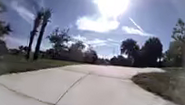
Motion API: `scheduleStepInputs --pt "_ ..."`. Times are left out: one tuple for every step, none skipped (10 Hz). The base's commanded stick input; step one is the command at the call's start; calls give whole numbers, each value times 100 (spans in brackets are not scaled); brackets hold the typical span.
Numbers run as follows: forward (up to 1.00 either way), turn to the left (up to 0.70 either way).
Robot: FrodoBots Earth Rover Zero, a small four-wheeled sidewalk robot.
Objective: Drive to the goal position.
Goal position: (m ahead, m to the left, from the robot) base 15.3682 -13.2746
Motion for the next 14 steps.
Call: scheduleStepInputs --pt "85 0" --pt "85 0" --pt "85 0" --pt "85 0" --pt "85 0" --pt "85 0" --pt "85 0" --pt "85 0" --pt "85 0" --pt "85 0" --pt "85 0" --pt "85 0" --pt "85 0" --pt "85 0"
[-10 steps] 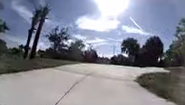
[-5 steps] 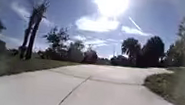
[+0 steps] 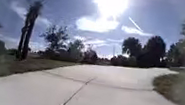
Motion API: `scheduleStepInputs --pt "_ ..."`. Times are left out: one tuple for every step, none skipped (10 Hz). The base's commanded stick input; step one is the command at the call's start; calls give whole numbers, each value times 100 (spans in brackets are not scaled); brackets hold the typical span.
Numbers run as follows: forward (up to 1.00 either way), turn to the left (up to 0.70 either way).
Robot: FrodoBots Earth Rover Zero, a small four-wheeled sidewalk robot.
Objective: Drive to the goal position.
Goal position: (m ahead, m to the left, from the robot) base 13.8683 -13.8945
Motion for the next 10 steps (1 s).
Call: scheduleStepInputs --pt "85 0" --pt "85 0" --pt "85 0" --pt "85 0" --pt "85 0" --pt "85 -6" --pt "85 -26" --pt "85 -34" --pt "85 -34" --pt "85 -34"
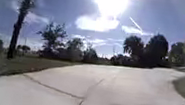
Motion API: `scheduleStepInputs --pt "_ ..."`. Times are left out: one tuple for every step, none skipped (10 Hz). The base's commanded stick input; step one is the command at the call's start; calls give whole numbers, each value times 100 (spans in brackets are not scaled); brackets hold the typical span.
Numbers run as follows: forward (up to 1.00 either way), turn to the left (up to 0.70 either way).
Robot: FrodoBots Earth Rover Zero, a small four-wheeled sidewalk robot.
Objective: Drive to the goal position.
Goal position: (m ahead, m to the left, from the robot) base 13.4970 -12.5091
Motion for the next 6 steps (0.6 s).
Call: scheduleStepInputs --pt "85 -34" --pt "85 -34" --pt "85 -34" --pt "85 -34" --pt "85 -34" --pt "85 -34"
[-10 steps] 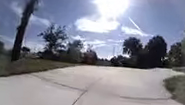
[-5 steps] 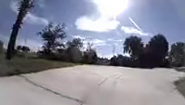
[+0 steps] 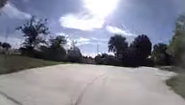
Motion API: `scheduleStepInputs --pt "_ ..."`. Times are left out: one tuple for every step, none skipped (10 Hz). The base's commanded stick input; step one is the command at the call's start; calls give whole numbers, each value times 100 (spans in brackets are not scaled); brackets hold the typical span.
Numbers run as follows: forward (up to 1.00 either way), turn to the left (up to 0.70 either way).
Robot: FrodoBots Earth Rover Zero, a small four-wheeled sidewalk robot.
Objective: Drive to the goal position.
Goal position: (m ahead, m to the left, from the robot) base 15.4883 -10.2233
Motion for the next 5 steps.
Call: scheduleStepInputs --pt "85 -24" --pt "85 0" --pt "85 0" --pt "85 0" --pt "85 0"
